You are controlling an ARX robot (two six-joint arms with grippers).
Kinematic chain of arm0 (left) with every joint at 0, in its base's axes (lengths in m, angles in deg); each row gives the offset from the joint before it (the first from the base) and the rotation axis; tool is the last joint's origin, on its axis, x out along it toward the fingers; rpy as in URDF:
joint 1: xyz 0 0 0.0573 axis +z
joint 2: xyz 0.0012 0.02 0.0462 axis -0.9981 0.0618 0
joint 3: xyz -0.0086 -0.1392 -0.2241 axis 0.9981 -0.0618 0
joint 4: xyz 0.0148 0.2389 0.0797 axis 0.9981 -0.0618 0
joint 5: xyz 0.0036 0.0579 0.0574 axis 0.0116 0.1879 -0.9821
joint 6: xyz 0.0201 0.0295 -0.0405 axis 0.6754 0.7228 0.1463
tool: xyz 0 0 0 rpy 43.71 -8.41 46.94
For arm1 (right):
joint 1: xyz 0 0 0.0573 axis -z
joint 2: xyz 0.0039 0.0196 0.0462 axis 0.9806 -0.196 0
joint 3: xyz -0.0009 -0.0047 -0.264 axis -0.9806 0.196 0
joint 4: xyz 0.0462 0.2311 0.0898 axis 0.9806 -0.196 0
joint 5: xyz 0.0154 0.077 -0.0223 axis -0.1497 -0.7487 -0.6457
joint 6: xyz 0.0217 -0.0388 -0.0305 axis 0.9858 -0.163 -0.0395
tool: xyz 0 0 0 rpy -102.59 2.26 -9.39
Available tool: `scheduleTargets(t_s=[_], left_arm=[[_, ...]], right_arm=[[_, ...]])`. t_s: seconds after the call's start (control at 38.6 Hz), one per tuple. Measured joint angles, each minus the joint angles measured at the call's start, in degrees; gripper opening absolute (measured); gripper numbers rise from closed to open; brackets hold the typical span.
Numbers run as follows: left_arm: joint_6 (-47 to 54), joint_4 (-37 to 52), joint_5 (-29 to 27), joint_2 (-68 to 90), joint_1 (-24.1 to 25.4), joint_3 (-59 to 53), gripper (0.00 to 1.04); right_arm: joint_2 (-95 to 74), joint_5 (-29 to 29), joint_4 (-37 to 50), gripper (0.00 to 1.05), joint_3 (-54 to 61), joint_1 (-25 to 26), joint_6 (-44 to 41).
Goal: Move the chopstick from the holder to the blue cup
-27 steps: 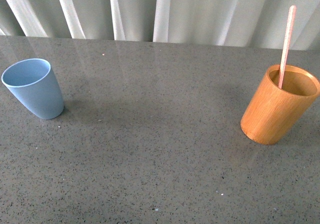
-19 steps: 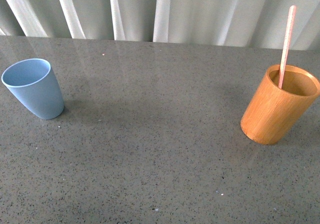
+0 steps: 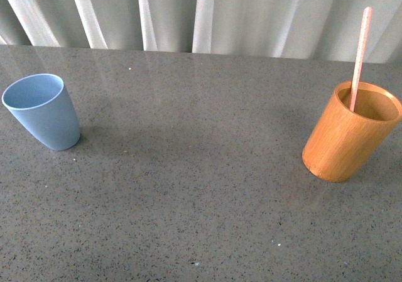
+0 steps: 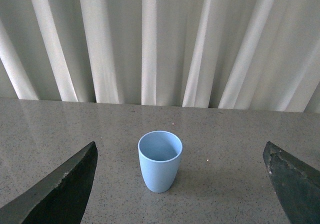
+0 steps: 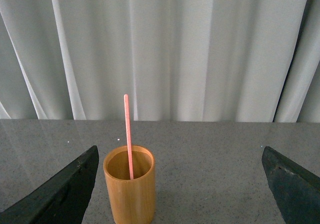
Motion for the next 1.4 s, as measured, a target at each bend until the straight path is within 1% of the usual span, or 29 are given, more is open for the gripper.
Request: scheduleTargets(t_s=[0.93, 0.96, 0.98, 1.01, 1.03, 1.06, 1.11, 1.22, 1.32, 1.4], left_arm=[[0.00, 0.00, 0.00, 0.00, 0.00, 0.00, 0.98], [-1.18, -1.44, -3.28, 1.05, -1.01, 0.39, 0.98], [-4.28, -5.92, -9.27, 3.26, -2.71, 1.99, 0.98], [-7.52, -9.11, -13.84, 6.27, -3.08, 3.63, 0.98], [-13.03, -14.03, -18.34, 10.95, -2.80, 5.31, 0.98], [-16.20, -15.61, -18.53, 14.40, -1.66, 5.88, 0.98], [-23.17, -15.67, -14.45, 21.42, 2.47, 6.40, 0.98], [-25.16, -10.36, -9.22, 33.86, 8.68, 10.69, 0.98], [-22.75, -7.78, -7.04, 47.39, 10.49, 18.75, 0.98], [-20.85, -7.74, -5.60, 55.82, 10.19, 24.41, 0.98]], right_arm=[[0.00, -0.02, 0.00, 0.95, 0.00, 0.00, 0.00], [0.00, 0.00, 0.00, 0.95, 0.00, 0.00, 0.00], [0.00, -0.02, 0.00, 0.95, 0.00, 0.00, 0.00], [0.00, -0.02, 0.00, 0.95, 0.00, 0.00, 0.00], [0.00, 0.07, 0.00, 0.95, 0.00, -0.02, 0.00], [0.02, 0.00, 0.00, 0.95, 0.00, 0.00, 0.04], [0.00, -0.07, 0.00, 0.95, 0.00, 0.00, 0.04], [0.00, -0.02, 0.00, 0.95, 0.00, 0.00, 0.02], [0.00, 0.00, 0.00, 0.95, 0.00, -0.02, 0.02], [0.00, -0.02, 0.00, 0.95, 0.00, 0.00, 0.04]])
